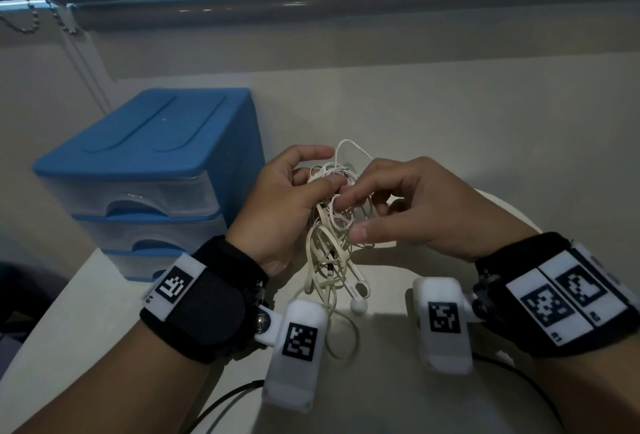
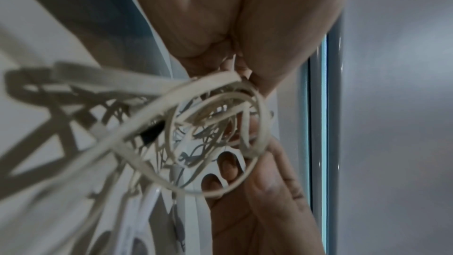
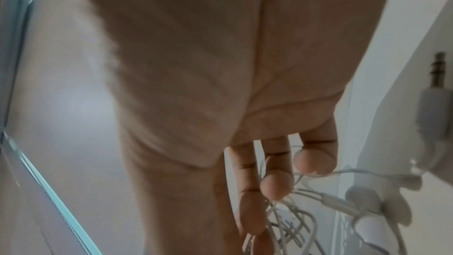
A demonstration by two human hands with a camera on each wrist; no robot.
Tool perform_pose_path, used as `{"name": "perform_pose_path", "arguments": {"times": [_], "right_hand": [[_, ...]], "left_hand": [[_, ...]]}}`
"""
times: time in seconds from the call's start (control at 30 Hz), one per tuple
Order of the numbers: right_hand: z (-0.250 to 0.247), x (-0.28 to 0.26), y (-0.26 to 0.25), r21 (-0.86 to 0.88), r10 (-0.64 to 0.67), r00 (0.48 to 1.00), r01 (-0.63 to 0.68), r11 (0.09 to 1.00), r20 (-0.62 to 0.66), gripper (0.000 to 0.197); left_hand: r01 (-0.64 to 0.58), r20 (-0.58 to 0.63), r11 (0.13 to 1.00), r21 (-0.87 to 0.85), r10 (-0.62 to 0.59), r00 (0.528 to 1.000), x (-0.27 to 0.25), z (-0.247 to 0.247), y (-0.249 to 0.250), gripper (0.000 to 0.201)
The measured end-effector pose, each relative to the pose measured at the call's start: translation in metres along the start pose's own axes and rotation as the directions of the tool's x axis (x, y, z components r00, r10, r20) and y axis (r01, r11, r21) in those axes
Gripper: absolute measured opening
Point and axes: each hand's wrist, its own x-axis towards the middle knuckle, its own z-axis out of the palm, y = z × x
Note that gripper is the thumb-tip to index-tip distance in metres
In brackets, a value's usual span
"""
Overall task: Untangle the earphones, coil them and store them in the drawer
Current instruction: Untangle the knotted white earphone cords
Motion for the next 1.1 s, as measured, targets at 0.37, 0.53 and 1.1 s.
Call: {"name": "perform_pose_path", "arguments": {"times": [0.37, 0.53, 1.1], "right_hand": [[-0.006, 0.004, 0.004, 0.038, -0.051, 0.947, 0.066, 0.997, -0.316, 0.009], [-0.007, 0.007, 0.003, 0.288, 0.093, 0.9, 0.038, 0.957, -0.426, 0.016], [-0.014, -0.006, 0.003, 0.113, 0.328, 0.94, -0.317, 0.941, -0.096, 0.026]], "left_hand": [[0.008, 0.003, 0.998, -0.059, -0.008, 1.0, 0.001, -0.001, -0.001, 0.031], [-0.025, -0.011, 0.998, -0.065, 0.025, 1.0, 0.001, -0.001, -0.001, 0.03], [-0.126, -0.08, 0.991, -0.05, 0.122, 0.989, 0.003, -0.001, 0.001, 0.03]]}}
